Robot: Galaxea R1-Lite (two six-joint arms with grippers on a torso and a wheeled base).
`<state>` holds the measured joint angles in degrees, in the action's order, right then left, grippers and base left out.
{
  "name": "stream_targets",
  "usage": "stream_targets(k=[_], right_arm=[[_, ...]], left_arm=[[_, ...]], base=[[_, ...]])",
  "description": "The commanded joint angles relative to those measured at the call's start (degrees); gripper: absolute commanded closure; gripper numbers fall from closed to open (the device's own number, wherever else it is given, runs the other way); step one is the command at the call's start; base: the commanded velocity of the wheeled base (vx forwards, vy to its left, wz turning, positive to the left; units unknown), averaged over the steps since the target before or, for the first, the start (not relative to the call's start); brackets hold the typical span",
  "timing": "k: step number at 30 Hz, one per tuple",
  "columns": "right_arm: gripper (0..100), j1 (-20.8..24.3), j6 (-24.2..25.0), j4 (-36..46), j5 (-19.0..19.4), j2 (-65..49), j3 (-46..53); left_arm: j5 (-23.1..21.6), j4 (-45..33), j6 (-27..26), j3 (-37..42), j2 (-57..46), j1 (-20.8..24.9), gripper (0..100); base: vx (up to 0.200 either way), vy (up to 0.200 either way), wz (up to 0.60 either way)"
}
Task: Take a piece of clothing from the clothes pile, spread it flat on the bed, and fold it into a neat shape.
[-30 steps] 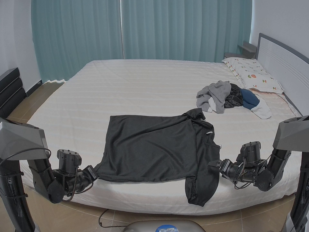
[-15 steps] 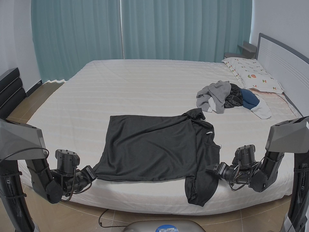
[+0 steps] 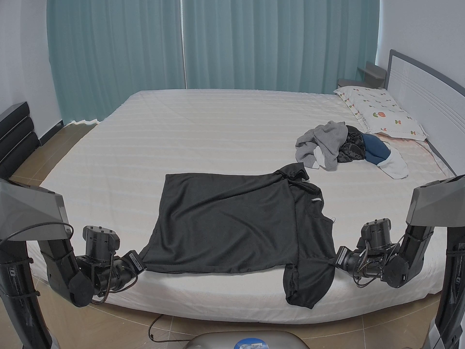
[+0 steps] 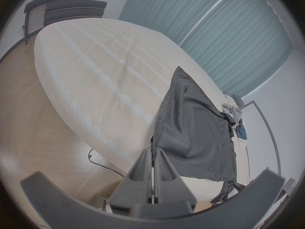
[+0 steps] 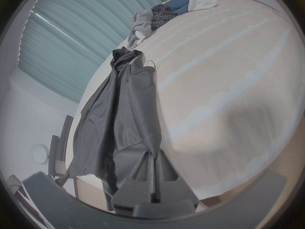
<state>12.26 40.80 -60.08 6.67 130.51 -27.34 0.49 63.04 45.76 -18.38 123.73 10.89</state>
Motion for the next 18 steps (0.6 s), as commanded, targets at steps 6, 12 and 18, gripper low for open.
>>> stream_targets(k=[6,12,18], right_arm=[[100,-4.4,-8.2,4.1,0.0,-4.3,3.1],[100,-5.8,-11.2,4.1,-0.2,-4.9,4.5],[100,-6.1,-12.3,4.8,-0.4,-6.7,5.5]], left_arm=[[0.0,0.1,-5.0,2.2,0.0,-1.5,100],[0.0,0.0,-5.9,2.7,-0.2,-2.1,100],[0.0,-0.1,-6.8,2.7,0.0,-2.1,100]], base=[[0.0,0.0,0.0],[0.0,0.0,0.0],[0.0,0.0,0.0]])
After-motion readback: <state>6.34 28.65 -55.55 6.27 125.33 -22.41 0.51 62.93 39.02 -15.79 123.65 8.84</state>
